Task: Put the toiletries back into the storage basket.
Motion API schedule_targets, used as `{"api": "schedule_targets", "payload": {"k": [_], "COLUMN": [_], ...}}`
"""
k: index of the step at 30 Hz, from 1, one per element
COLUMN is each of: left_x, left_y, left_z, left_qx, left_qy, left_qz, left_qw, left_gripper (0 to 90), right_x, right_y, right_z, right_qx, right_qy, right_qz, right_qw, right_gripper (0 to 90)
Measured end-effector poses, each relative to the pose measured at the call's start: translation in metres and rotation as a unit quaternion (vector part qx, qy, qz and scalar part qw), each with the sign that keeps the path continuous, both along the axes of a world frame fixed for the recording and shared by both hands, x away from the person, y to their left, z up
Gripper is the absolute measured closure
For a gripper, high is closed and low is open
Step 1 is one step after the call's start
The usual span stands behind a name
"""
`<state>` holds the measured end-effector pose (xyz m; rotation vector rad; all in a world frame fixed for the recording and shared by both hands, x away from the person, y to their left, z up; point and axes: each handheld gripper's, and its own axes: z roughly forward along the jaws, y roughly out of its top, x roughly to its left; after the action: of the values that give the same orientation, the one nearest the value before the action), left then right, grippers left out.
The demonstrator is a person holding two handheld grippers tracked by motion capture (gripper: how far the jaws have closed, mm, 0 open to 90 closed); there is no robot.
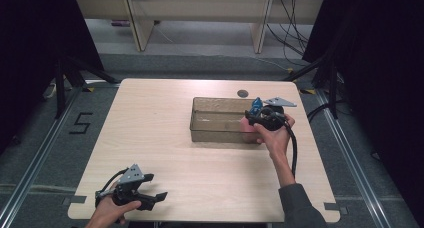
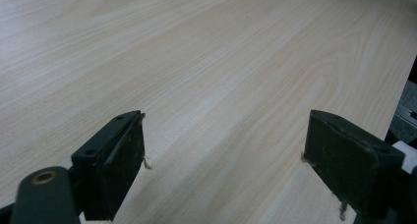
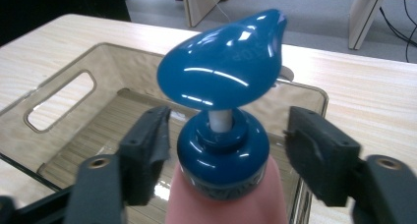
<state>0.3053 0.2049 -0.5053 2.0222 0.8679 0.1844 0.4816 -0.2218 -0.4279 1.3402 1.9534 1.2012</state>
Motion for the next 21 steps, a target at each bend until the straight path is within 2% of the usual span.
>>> {"api": "schedule_targets", "payload": {"k": [3, 5, 7, 9, 11, 13, 15, 16, 17, 21], "left_x": [0.0003, 0.0002, 0.0004, 0.0006, 0.0006, 0.0003, 0.0004, 0.0003, 0.0003, 0.0001], "left_y": [-0.0001, 0.0000, 0.0005, 0.0006, 0.0008, 0.0006, 0.0008, 0.0008, 0.0008, 0.0007], "left_z": [-0.0004, -0.0004, 0.0001, 0.0000, 0.0001, 0.0000, 0.0002, 0.0002, 0.0001, 0.0002], "left_qx": [0.001, 0.001, 0.002, 0.002, 0.001, -0.002, -0.003, -0.003, -0.003, -0.001], "left_qy": [-0.002, -0.002, 0.001, 0.000, 0.000, 0.002, 0.003, 0.003, 0.002, 0.002], "left_qz": [0.002, 0.002, 0.000, 0.001, 0.001, 0.005, 0.006, 0.006, 0.005, 0.005], "left_qw": [1.0000, 1.0000, 1.0000, 1.0000, 1.0000, 1.0000, 1.0000, 1.0000, 1.0000, 1.0000], "left_gripper": [14.9, 14.9, 14.9, 14.9, 14.9, 14.9, 14.9, 14.9, 14.9, 14.9], "right_x": [-0.0015, -0.0023, -0.0025, -0.0031, -0.0037, -0.0045, -0.0056, -0.0074, -0.0056, -0.0078], "right_y": [-0.0014, -0.0009, -0.0023, -0.0024, -0.0020, -0.0023, -0.0016, 0.0000, -0.0026, -0.0038], "right_z": [0.0020, 0.0028, 0.0031, 0.0041, 0.0049, 0.0059, 0.0066, 0.0074, 0.0069, 0.0095], "right_qx": [0.015, 0.021, 0.029, 0.026, 0.038, 0.038, 0.046, 0.052, 0.044, 0.035], "right_qy": [-0.004, 0.001, -0.004, -0.001, -0.002, -0.005, -0.002, 0.005, -0.005, -0.005], "right_qz": [-0.003, -0.007, -0.003, -0.003, 0.000, -0.003, -0.003, -0.012, -0.004, -0.008], "right_qw": [0.9999, 0.9998, 0.9996, 0.9997, 0.9993, 0.9992, 0.9989, 0.9985, 0.9990, 0.9994], "right_gripper": [27.7, 27.2, 26.5, 26.3, 24.3, 23.4, 22.4, 21.5, 21.1, 20.0]}}
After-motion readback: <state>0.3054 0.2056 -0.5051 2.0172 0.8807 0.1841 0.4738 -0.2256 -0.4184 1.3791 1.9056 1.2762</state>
